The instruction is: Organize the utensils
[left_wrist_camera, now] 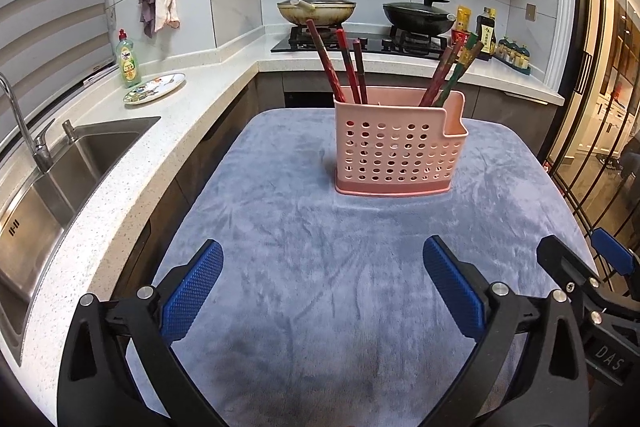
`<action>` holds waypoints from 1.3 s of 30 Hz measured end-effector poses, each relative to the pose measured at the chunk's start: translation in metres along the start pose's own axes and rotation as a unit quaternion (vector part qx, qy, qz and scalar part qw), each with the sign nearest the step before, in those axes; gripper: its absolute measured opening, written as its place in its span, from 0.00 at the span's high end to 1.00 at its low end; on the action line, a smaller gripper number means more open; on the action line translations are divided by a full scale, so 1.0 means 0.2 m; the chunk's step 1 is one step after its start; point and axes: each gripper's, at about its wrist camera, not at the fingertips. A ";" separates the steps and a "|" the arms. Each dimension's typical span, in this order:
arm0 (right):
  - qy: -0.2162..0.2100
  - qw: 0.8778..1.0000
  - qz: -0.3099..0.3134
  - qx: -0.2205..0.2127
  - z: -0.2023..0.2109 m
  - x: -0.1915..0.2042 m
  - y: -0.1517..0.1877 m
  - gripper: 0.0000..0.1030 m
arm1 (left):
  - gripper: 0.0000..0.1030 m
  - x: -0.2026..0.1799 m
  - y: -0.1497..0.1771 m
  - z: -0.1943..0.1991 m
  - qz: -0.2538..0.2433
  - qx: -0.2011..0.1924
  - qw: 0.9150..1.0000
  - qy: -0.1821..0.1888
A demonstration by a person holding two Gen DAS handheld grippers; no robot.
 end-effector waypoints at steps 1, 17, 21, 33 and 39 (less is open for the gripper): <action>0.001 1.000 0.000 0.001 -0.01 0.00 0.00 0.06 | 0.07 0.00 -0.01 -0.01 0.001 0.002 1.000 -0.001; -0.005 1.000 0.000 0.026 -0.15 -0.01 -0.04 0.06 | 0.07 0.02 -0.07 -0.13 0.004 0.011 1.000 -0.018; -0.006 1.000 0.002 0.028 -0.18 0.00 -0.04 0.06 | 0.07 0.02 -0.09 -0.15 0.005 0.010 1.000 -0.022; -0.008 0.999 0.001 0.033 -0.23 0.00 -0.06 0.06 | 0.07 0.01 -0.10 -0.19 0.000 0.008 1.000 -0.026; -0.011 0.999 -0.002 0.035 -0.26 0.00 -0.07 0.06 | 0.07 0.00 -0.11 -0.20 0.000 0.008 1.000 -0.028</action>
Point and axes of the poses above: each gripper's, at about its wrist camera, not at the fingertips, and z roughly against the way its jaws point, x to its left, y to its underside, and after that the axes turned 4 degrees about z, right-handed
